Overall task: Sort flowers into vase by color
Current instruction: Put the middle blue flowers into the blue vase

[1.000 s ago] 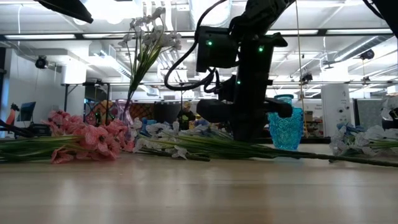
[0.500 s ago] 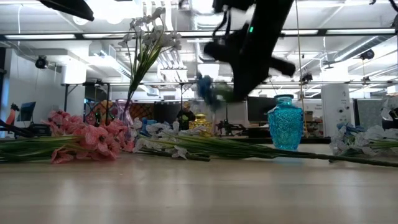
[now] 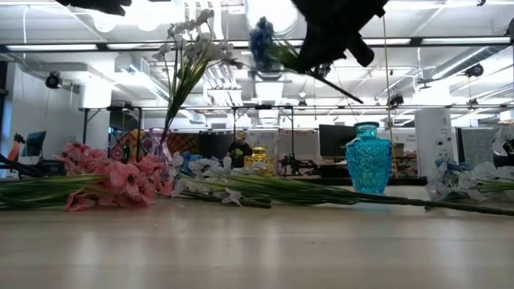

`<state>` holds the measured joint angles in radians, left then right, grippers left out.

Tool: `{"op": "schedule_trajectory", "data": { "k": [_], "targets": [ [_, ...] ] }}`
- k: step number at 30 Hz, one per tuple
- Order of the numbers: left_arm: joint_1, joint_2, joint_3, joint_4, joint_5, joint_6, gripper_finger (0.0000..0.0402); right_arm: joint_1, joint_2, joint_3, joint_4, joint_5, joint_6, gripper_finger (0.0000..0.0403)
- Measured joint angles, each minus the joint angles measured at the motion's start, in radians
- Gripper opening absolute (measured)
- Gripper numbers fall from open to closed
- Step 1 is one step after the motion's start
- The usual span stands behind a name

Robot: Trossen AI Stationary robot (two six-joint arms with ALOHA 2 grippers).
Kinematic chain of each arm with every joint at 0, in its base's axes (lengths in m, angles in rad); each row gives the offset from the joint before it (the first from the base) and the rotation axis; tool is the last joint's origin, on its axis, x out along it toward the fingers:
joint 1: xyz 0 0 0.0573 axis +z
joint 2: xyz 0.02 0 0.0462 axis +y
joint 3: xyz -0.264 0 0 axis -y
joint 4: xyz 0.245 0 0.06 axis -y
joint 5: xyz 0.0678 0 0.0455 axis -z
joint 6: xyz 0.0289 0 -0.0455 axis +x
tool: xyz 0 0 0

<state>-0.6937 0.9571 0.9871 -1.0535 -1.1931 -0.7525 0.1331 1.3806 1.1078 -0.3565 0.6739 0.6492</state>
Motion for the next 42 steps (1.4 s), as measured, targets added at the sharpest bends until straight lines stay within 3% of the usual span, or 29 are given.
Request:
{"op": "schedule_trajectory", "data": {
  "k": [13,20,26,35,42],
  "targets": [
    [0.000,0.003,0.000,0.052,0.005,-0.024,0.0301,-0.001,-0.257,-0.476,0.945,0.001,-0.537,0.0024],
    [0.000,-0.015,0.000,0.033,0.224,-0.008,0.0301,-0.003,-0.328,-0.637,1.286,0.007,-0.721,0.0024],
    [0.000,-0.041,0.000,0.000,0.346,-0.024,0.0301,-0.031,-0.333,-0.695,1.441,0.010,-0.836,0.0024],
    [0.000,-0.044,0.000,-0.029,0.358,-0.111,0.0301,-0.092,-0.333,-0.741,1.527,0.009,-0.926,0.0024],
    [0.000,-0.027,0.000,-0.029,0.359,-0.132,0.0301,-0.093,-0.381,-0.886,1.744,-0.054,-0.963,0.0023]
  ]
}}
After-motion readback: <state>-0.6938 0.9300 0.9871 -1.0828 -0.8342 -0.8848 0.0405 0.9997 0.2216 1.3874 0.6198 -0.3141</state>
